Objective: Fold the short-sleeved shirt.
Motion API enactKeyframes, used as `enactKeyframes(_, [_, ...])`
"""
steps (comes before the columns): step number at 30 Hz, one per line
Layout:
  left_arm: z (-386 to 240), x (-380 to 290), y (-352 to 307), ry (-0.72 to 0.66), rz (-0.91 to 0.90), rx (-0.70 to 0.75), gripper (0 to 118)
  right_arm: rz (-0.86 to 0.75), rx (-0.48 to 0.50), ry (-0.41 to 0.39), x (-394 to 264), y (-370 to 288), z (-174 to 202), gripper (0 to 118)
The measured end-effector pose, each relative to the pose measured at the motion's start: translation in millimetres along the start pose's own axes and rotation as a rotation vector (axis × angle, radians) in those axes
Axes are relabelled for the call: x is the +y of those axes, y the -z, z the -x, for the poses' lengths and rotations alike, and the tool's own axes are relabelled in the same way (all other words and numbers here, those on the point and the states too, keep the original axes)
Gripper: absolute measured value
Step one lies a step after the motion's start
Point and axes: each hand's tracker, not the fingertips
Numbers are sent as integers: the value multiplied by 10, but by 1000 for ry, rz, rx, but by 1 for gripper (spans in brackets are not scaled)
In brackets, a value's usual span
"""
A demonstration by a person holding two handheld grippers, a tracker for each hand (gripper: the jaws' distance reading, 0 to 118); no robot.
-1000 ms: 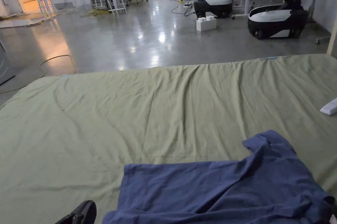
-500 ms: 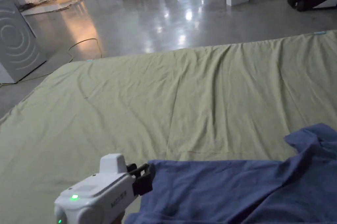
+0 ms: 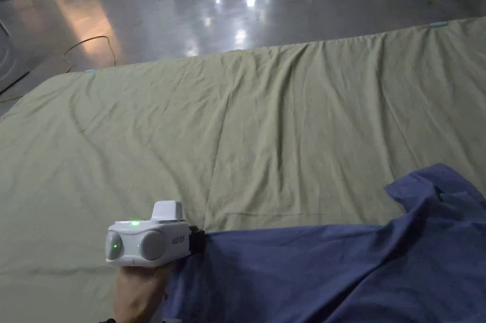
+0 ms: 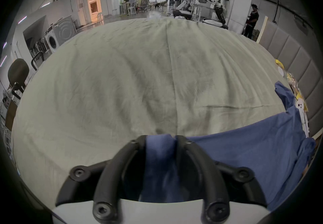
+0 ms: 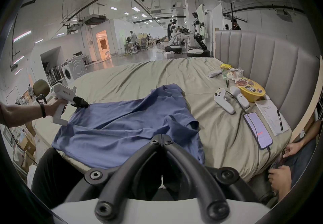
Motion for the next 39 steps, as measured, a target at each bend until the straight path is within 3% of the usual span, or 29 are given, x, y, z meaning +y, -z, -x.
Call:
enactKeyframes(2, [-77,24,20,23,19,5,14,-4,8,25,140,88,-70,0])
enactKeyframes(5, [-132,58,104,38,61,29,13,-5,21,39,560,372,-217,1])
enactKeyframes(6, [-150,68,130,65,81,34,13,2,24,41,748,523,-280,6])
enactKeyframes(7, [-144,84,141,88,97,32,13,45,39,44,911,694,-341,21])
enactKeyframes(8, [-131,124,140,96,99,32,13,89,60,56,1083,918,-410,21])
enactKeyframes(9, [-119,147,142,93,111,27,13,126,77,62,1229,1159,-481,30])
enactKeyframes(11, [-109,156,156,95,117,24,13,244,94,62,1435,1639,-615,82])
enactKeyframes(12, [-118,143,159,99,119,24,13,287,68,66,1483,1873,-646,90])
enactKeyframes(16, [-168,87,187,160,107,40,13,478,27,64,1523,2784,-763,83])
enactKeyframes(18, [-151,99,184,173,110,35,13,612,-24,7,1446,3190,-751,83])
enactKeyframes(20, [-154,124,139,173,127,15,13,648,-81,-51,1296,3387,-737,78])
enactKeyframes(21, [-134,135,132,165,132,6,13,649,-83,-68,1228,3468,-699,70])
enactKeyframes(23, [-116,138,112,148,133,-6,13,671,-70,-99,1109,3525,-604,26])
enactKeyframes(24, [-118,131,102,140,132,-11,13,666,-65,-93,1078,3524,-554,24])
enactKeyframes(25, [-123,119,85,135,127,-10,13,626,-103,-128,1102,3476,-500,13])
enactKeyframes(26, [-131,112,59,129,120,-10,13,631,-73,-130,1119,3452,-474,3])
enactKeyframes(27, [-110,125,16,127,115,-21,13,620,-22,-116,1142,3421,-481,3])
enactKeyframes(29, [-32,138,-187,99,83,-70,10,596,-33,-96,1202,3262,-502,3])
enactKeyframes(34, [215,-129,-1142,36,-128,-178,9,400,54,15,1327,2366,-643,3])
enactKeyframes(39, [419,-839,-2034,18,-198,-240,9,307,51,-33,961,1187,-622,3])
